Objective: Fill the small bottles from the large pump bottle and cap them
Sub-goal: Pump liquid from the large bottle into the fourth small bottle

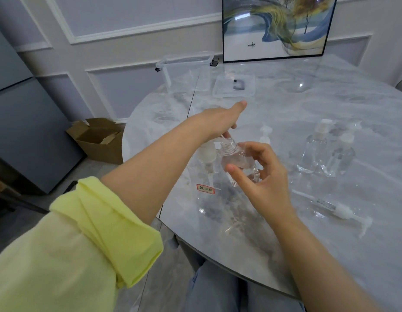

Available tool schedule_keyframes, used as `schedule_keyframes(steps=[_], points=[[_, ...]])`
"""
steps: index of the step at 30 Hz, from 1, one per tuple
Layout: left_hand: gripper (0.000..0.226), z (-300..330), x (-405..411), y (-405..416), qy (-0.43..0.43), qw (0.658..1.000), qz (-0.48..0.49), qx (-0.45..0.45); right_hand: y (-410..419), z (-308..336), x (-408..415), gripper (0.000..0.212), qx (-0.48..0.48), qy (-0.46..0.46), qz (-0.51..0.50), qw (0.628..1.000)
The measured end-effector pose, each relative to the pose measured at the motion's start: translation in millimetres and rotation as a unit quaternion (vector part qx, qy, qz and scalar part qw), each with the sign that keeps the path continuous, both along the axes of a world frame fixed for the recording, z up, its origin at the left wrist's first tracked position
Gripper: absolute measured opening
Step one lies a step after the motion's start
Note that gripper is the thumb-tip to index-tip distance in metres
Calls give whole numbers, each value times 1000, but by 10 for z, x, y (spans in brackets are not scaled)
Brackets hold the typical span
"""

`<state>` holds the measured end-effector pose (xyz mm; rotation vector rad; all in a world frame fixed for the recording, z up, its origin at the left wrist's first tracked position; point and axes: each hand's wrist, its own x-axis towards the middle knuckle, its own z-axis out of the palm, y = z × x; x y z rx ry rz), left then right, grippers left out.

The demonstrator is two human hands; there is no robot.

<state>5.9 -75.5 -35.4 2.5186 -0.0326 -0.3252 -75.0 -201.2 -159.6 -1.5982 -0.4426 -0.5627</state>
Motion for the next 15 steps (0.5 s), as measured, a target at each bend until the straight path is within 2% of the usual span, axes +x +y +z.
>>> schedule_keyframes(steps=[15], points=[[74,15,28,9,8,1000,-2,-15,6,5,2,37,6,-1,-10,1000]])
